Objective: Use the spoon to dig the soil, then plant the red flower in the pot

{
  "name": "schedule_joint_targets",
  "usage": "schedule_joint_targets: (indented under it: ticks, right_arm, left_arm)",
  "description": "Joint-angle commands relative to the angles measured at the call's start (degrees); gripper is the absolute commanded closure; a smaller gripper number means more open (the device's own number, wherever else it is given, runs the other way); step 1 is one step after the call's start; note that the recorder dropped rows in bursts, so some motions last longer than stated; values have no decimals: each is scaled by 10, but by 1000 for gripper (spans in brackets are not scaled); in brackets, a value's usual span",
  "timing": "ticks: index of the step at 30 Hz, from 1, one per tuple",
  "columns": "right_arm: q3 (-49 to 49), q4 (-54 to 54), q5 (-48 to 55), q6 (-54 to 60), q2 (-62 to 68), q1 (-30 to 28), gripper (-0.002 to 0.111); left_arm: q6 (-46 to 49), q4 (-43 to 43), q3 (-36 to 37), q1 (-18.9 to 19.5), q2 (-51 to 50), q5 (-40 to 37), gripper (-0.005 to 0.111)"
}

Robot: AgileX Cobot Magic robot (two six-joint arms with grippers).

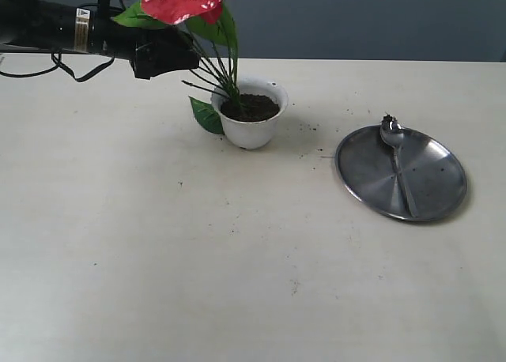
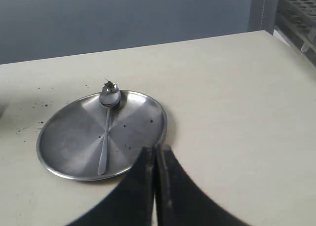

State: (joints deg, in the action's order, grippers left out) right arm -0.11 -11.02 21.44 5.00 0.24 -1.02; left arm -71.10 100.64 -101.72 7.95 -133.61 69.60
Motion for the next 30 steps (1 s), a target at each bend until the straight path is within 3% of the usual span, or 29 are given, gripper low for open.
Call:
schedule_joint_targets:
  ticks: [1, 8, 14, 21, 30]
  right_arm:
    - [1, 0, -6, 2, -2, -2, 108]
    - [1, 0, -6, 2, -2, -2, 108]
    - [1, 0, -6, 2, -2, -2, 108]
    - [1, 0, -6, 2, -2, -2, 108]
    - [1, 0, -6, 2, -2, -2, 108]
  left_arm:
    - [-6, -7, 1, 1, 8, 4, 49]
    - [-9, -7, 1, 0, 3, 4, 49]
    - [-23, -7, 1, 0, -4, 4, 39]
    - [-23, -7, 1, 0, -4, 4, 37]
    - [-2, -7, 47, -1, -9, 4, 37]
